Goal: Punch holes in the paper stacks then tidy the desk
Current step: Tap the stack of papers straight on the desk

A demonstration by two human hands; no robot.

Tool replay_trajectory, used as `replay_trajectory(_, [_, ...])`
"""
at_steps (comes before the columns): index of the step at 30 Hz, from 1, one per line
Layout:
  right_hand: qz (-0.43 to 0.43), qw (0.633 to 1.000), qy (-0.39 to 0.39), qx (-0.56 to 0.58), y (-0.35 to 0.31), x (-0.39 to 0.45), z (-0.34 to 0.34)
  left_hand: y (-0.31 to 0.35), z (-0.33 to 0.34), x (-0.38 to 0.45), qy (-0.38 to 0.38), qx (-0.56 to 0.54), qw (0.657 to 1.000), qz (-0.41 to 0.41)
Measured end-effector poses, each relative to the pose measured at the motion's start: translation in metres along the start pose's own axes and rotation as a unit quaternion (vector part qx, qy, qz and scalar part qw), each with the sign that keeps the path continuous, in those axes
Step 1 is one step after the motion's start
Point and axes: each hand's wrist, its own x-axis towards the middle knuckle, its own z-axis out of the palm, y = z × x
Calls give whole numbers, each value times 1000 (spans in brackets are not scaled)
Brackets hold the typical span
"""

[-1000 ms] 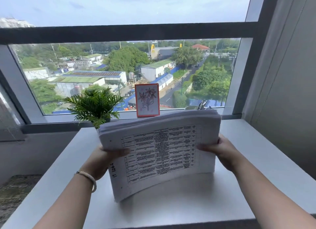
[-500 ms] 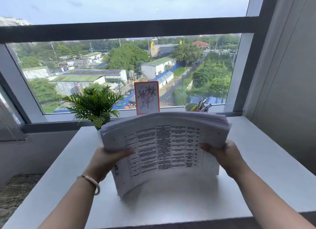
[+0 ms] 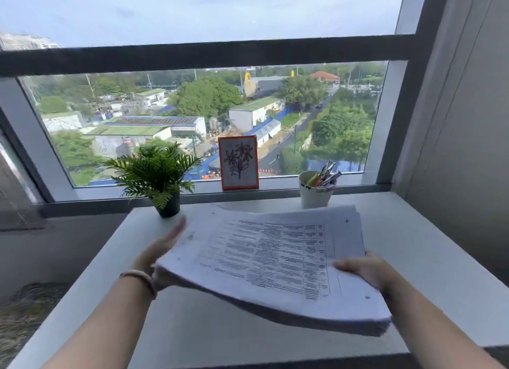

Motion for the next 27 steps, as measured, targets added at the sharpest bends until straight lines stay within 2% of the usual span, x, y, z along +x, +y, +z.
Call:
replay_trajectory(2, [34,995,67,67,27,7,8,-30,-10,9,12,-198,979,38])
replay_trajectory(3, [48,989,81,113,41,12,15,-49,-8,11,0,-260,965,26])
replay_trajectory(4, [59,982,98,151,54,17,23,-67,2,12,-14,-277,961,2])
replay_trajectory(7, [44,976,125,173,84,10,58,-102,53,13,13,-157,984,-80])
replay_trajectory(9, [2,979,120,166,95,0,71,-108,71,22,31,-65,992,-102])
replay_trajectory(11, [-22,982,33,187,90,-16,69,-103,68,30,63,-8,991,-119])
replay_trajectory(13, [17,959,-104,262,82,-20,44,-91,53,26,58,29,988,-141])
replay_trajectory(16, [76,926,-247,274,69,-3,13,-77,31,21,47,80,983,-160])
replay_trajectory(18, [112,906,-328,243,61,10,8,-76,22,17,31,92,981,-171])
replay_trajectory(19, [132,910,-328,218,55,13,10,-78,19,16,28,93,980,-171])
replay_trajectory(22, [167,963,-211,0,48,31,19,-78,14,12,31,89,981,-169])
replay_trajectory(24, [200,958,-165,-121,48,40,26,-75,14,16,27,110,980,-162])
replay_trajectory(27, [227,941,-120,-219,40,46,38,-69,21,27,17,198,968,-150])
